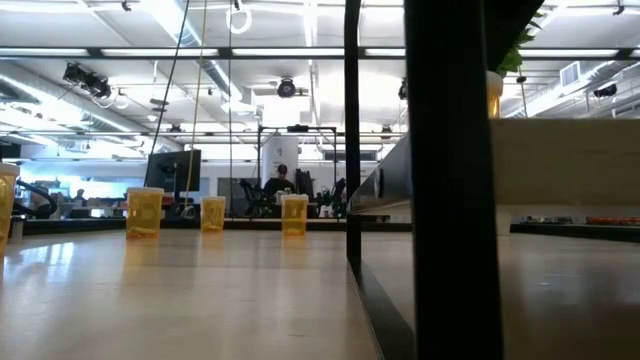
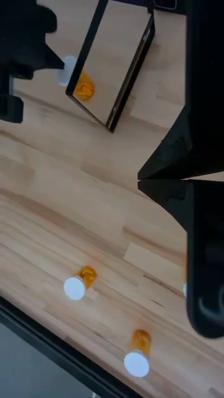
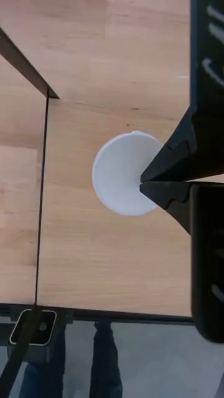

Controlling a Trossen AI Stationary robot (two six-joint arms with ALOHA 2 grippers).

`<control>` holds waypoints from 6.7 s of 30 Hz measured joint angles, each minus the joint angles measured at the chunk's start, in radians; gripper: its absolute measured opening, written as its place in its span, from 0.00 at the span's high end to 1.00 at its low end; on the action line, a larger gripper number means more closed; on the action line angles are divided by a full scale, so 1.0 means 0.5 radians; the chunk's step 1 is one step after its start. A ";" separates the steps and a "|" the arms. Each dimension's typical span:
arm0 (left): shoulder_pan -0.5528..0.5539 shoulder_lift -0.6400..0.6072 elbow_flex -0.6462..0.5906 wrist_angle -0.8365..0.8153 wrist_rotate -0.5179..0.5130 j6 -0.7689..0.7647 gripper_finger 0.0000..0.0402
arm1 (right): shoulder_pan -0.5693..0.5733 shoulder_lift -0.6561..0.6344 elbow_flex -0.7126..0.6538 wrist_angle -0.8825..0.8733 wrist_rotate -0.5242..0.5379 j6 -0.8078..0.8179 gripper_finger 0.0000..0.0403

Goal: Pick and place medicine bottles onto shelf by color
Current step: Put the orange pill bottle on the shelf, then put the orange pill bottle on the shelf aligned with the other orange pill bottles

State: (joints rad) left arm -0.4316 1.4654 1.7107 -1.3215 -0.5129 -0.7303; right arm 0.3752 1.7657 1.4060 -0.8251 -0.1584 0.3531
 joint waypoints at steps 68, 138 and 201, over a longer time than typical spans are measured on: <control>0.006 0.002 -0.001 0.112 -0.067 -0.007 0.99 | 0.066 -0.054 -0.172 0.307 0.207 0.417 0.99; -0.130 0.000 -0.220 -0.455 0.684 -0.177 0.80 | 0.068 -1.024 -0.100 0.103 0.783 0.701 0.94; -0.130 0.002 -1.638 0.876 1.176 -0.770 0.38 | 0.065 -1.164 -0.099 0.005 0.894 0.618 0.49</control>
State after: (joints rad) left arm -0.4965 1.4666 0.8917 -0.8837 0.0750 -1.1152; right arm 0.4076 1.1839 1.3567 -0.8227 0.2886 0.6621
